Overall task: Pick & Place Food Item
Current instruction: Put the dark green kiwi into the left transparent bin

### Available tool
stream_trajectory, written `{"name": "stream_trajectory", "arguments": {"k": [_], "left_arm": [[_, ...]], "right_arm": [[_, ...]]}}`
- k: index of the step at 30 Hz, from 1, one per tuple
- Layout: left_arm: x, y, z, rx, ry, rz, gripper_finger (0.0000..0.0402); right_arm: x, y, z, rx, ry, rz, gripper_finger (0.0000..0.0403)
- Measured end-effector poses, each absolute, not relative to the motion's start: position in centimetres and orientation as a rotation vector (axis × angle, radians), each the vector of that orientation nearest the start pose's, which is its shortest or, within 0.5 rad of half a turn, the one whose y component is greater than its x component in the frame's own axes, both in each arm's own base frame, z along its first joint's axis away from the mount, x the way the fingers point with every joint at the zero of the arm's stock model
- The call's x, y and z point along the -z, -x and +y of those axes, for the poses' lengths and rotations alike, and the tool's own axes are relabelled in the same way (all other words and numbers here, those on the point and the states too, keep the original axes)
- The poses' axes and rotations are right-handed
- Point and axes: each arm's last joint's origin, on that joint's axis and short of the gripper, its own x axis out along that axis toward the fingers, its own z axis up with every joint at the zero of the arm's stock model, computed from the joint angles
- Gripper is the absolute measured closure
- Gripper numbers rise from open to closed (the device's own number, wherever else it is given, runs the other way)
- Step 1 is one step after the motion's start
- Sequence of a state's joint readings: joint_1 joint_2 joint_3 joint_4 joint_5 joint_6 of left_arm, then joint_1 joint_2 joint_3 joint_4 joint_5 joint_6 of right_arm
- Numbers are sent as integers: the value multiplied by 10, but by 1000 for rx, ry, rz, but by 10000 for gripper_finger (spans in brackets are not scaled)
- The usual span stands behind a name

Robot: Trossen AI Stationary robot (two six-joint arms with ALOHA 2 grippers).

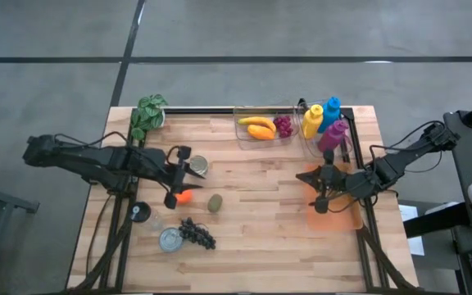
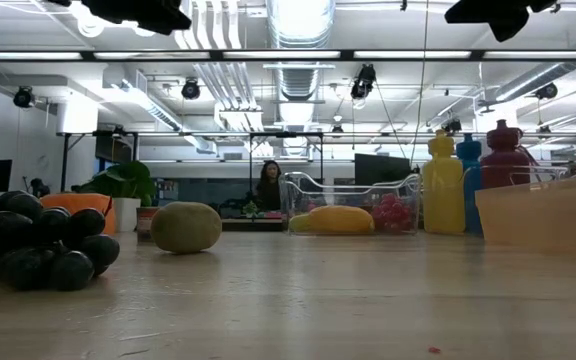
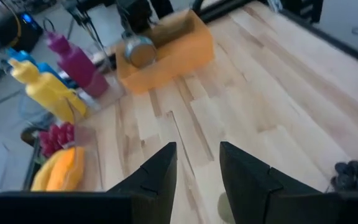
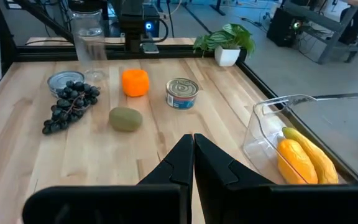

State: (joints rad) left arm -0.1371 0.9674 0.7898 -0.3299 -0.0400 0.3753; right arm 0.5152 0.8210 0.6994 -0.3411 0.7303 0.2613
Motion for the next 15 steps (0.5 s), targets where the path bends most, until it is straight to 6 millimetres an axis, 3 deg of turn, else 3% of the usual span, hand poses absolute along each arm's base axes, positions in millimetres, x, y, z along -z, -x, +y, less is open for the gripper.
{"name": "stream_trajectory", "arguments": {"k": [9,15], "left_arm": [[-263,-228,-30,215,-424,618,277],[-258,-242,-32,227,-432,668,277]], "right_arm": [[-287,-158,67,256,15,342,394],[-287,-158,67,255,19,339,394]]}}
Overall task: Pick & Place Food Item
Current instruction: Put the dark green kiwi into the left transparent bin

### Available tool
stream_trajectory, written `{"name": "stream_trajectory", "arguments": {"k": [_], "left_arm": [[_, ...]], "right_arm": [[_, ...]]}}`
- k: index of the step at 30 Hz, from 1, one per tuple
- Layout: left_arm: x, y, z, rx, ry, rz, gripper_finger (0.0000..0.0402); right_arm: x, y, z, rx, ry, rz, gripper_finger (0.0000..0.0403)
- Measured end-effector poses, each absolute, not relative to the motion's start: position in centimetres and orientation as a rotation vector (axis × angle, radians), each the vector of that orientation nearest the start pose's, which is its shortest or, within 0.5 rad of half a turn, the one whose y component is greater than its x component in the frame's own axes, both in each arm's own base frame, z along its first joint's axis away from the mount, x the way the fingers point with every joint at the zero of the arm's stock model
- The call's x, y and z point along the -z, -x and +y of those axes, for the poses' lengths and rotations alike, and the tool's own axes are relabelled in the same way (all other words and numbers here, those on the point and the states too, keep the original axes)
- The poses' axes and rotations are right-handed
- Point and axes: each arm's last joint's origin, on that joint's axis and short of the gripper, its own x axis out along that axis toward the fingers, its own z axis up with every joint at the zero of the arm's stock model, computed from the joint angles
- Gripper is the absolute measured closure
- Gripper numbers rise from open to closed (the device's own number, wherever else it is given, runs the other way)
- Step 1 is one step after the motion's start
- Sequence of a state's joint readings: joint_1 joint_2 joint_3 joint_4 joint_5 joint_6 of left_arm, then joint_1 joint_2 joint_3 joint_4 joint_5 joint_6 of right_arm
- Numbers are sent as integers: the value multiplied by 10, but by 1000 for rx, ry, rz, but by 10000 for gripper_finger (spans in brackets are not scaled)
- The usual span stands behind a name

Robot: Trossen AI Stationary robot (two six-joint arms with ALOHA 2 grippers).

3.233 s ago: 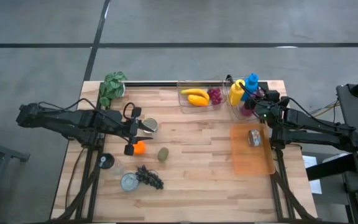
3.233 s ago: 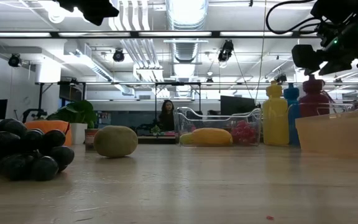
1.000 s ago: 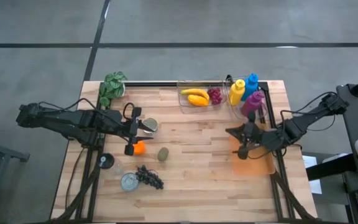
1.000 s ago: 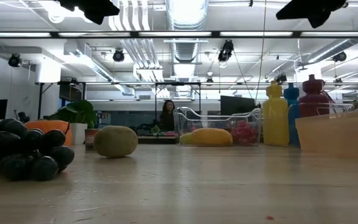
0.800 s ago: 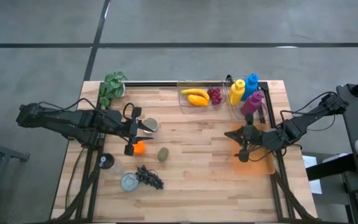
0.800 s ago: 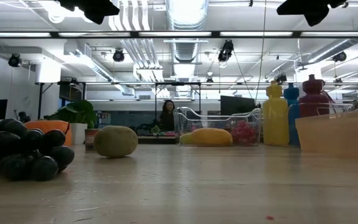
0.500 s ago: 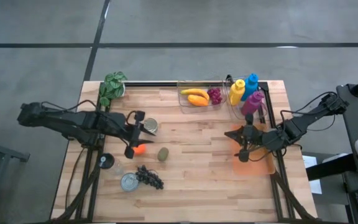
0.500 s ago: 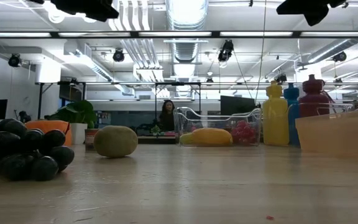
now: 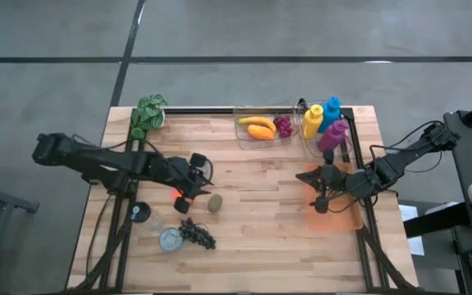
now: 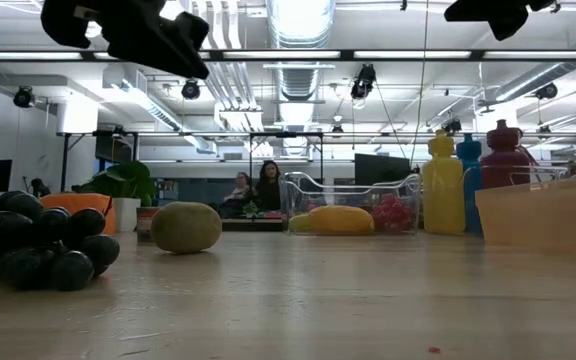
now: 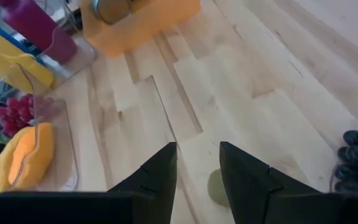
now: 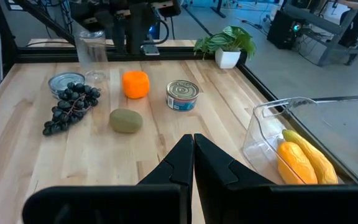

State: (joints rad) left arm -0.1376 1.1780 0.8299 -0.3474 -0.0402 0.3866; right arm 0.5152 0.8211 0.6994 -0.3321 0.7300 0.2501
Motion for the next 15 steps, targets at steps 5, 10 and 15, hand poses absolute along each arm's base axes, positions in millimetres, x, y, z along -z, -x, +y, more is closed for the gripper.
{"name": "stream_trajectory", "arguments": {"k": [5,10,15], "left_arm": [[-252,-251,-34,240,-435,742,279],[-247,-259,-35,245,-426,796,279],[-243,-265,-35,254,-428,856,279]], "right_arm": [[-287,-158,67,255,19,339,394],[-287,-158,67,255,19,339,394],[-288,-158,67,249,49,340,394]]}}
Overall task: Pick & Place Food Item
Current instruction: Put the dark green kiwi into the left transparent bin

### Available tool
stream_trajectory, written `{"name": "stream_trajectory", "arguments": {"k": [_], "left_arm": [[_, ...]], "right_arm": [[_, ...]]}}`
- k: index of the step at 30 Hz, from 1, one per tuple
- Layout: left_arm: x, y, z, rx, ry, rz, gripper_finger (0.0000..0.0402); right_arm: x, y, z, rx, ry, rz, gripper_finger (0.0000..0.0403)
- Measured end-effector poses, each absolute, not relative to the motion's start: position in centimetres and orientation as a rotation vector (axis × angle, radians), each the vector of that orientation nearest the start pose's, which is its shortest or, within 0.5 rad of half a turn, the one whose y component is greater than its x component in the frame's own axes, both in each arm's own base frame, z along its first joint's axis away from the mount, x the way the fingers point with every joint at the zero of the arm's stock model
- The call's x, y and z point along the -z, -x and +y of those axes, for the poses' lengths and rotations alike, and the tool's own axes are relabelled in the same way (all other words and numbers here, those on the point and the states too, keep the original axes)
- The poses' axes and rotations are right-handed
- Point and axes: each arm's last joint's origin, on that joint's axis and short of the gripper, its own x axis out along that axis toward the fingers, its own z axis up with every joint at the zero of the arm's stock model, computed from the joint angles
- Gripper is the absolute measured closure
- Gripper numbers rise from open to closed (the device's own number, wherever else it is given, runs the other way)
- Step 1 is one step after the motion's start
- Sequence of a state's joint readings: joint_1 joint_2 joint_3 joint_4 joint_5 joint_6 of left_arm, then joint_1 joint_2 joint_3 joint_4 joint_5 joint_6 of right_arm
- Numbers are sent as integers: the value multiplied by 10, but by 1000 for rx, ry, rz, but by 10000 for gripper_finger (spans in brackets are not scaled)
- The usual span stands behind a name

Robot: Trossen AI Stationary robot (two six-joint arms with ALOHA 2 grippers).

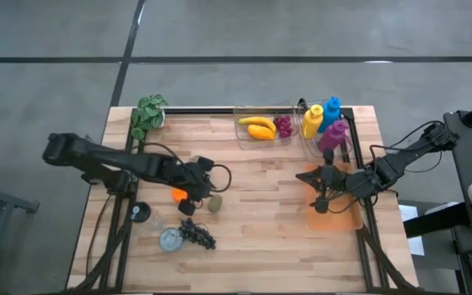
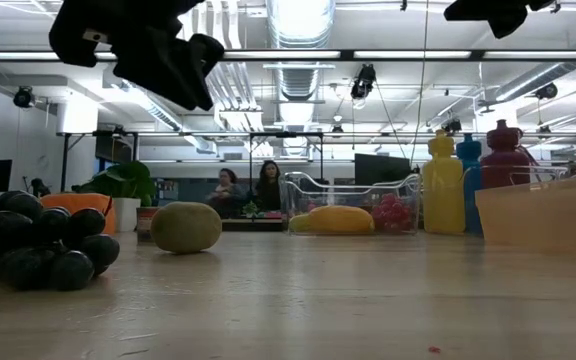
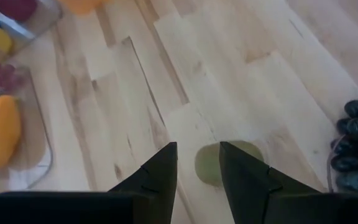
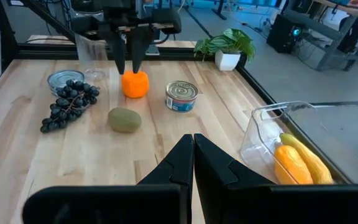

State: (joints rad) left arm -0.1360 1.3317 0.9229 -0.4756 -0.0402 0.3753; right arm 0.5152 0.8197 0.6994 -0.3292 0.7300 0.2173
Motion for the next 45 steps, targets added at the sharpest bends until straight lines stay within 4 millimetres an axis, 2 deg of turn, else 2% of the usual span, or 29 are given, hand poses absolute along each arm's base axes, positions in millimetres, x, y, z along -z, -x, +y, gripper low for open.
{"name": "stream_trajectory", "arguments": {"k": [11,20,32,45], "left_arm": [[-221,-278,-38,297,-407,959,279],[-215,-280,-40,357,-367,971,281],[-182,-291,-42,367,-343,1071,282],[-164,-299,-44,383,-343,1109,280]], "right_arm": [[-286,-160,69,252,49,351,394],[-285,-160,69,253,51,352,394],[-286,-160,68,254,51,351,394],[-286,-161,69,254,48,347,394]]}}
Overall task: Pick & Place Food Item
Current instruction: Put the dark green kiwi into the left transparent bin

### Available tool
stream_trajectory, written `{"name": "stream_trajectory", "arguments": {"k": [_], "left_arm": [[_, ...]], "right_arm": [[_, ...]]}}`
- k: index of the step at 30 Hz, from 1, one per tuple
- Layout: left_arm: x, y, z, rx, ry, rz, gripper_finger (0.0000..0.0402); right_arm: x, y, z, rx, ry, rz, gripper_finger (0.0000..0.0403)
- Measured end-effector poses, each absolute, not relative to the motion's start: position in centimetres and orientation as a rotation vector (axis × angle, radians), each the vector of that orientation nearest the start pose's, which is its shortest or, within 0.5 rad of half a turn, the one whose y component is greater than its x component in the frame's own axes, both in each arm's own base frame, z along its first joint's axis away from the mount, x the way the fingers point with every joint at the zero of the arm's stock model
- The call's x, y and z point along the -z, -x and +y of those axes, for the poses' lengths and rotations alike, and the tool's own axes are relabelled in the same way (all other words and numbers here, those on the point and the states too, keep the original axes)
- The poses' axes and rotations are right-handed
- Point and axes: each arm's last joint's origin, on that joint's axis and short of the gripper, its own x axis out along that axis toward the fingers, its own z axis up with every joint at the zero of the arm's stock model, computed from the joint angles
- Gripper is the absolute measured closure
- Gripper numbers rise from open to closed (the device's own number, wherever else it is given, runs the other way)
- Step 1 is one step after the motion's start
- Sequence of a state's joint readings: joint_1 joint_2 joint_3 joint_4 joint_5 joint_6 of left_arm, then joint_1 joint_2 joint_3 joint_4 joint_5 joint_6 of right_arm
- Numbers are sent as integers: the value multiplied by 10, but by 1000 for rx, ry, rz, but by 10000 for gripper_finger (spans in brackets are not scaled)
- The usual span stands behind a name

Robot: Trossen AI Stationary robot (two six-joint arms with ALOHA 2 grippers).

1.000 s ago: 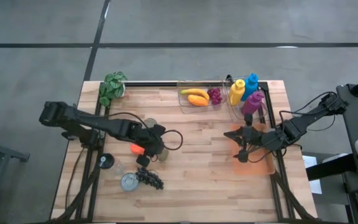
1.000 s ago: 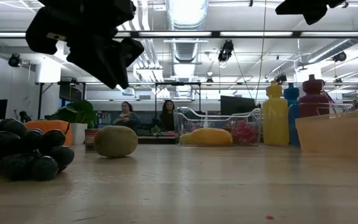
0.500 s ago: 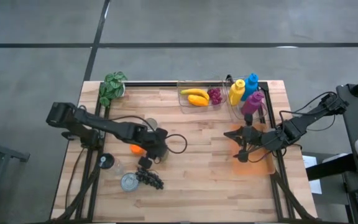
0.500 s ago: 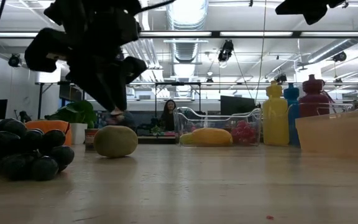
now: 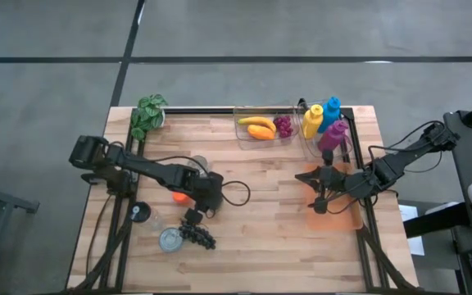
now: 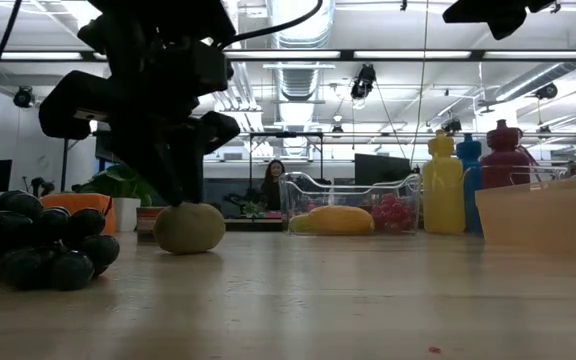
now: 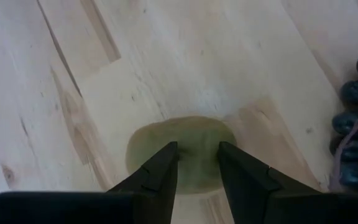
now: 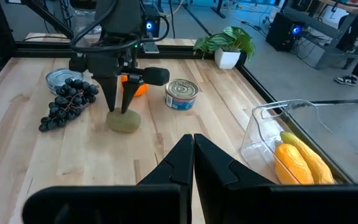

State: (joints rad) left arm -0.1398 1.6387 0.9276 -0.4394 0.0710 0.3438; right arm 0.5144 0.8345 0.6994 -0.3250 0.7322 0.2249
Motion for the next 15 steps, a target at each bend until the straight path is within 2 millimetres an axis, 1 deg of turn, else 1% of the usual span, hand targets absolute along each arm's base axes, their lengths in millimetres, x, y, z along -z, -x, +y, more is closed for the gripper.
{"name": "stream_trajectory", "arguments": {"k": [8,15], "left_arm": [[-164,-304,-43,394,-432,1058,281],[-166,-311,-38,343,-561,989,281]], "right_arm": [[-286,-161,69,254,46,345,394],[-286,-161,69,254,46,344,394]]}}
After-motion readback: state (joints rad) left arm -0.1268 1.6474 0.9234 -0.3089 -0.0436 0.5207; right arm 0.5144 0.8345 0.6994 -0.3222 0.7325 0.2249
